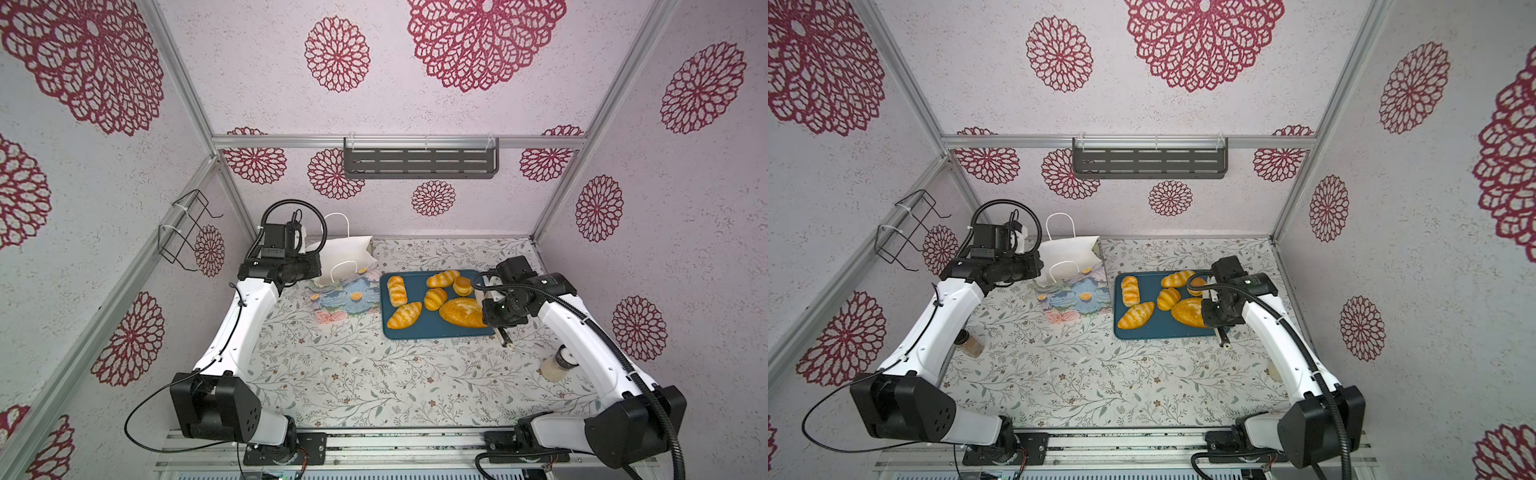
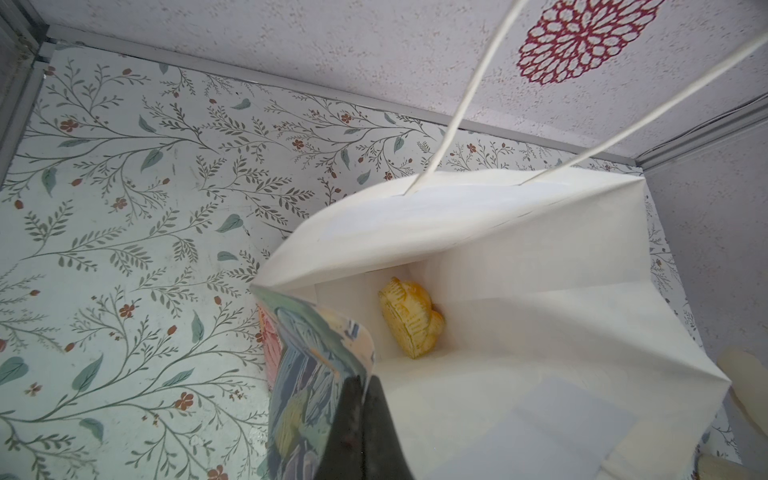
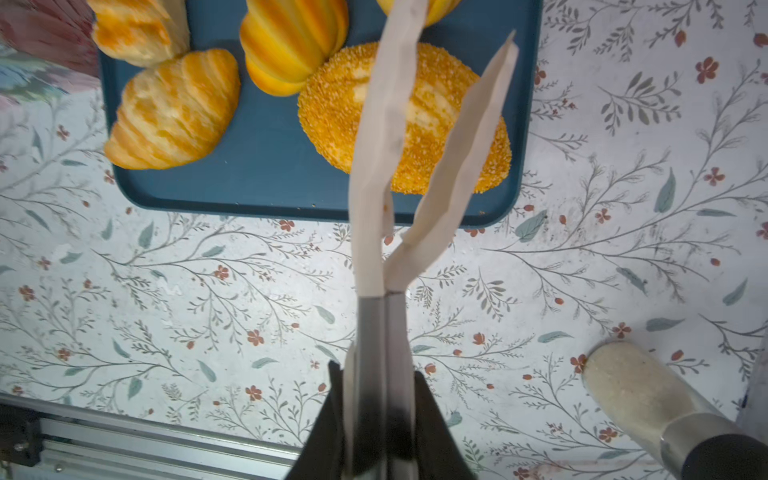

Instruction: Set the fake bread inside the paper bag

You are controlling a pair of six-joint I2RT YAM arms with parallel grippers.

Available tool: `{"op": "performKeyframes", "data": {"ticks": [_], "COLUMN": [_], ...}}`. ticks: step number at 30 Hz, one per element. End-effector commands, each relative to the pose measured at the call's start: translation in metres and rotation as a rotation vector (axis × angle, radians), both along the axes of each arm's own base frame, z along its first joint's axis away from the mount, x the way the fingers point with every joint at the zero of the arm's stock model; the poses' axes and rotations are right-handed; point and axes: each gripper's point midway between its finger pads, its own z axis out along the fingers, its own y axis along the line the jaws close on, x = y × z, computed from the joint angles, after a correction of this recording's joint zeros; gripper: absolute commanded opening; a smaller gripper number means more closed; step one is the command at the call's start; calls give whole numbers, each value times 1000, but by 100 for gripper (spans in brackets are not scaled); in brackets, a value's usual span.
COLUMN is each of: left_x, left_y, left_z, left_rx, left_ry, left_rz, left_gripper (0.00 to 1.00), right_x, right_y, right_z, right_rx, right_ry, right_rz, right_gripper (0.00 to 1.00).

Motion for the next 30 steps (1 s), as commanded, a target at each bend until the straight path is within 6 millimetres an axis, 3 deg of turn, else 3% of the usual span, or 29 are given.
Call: {"op": "performKeyframes", "data": {"ticks": [1, 12, 23, 30], "left_x": [-6, -7, -7, -7], "left_y": [-6, -7, -8, -8], "left_z": [-4, -3, -2, -2], "left_rx": [4, 5, 3, 7], "left_ry": [13, 11, 10, 9], "left_rz": [-18, -20, -25, -24], "left_gripper": [0, 0, 0, 0], "right_x": [3, 23, 23, 10], "right_y": [-5, -30, -27, -7], "right_z": [1, -19, -62, -75], "right_rx": [1, -15, 41, 157], "right_ry": [-37, 11, 108, 137], "right_rz": [38, -10, -66, -82], "right_gripper": [8, 3, 2, 0]}}
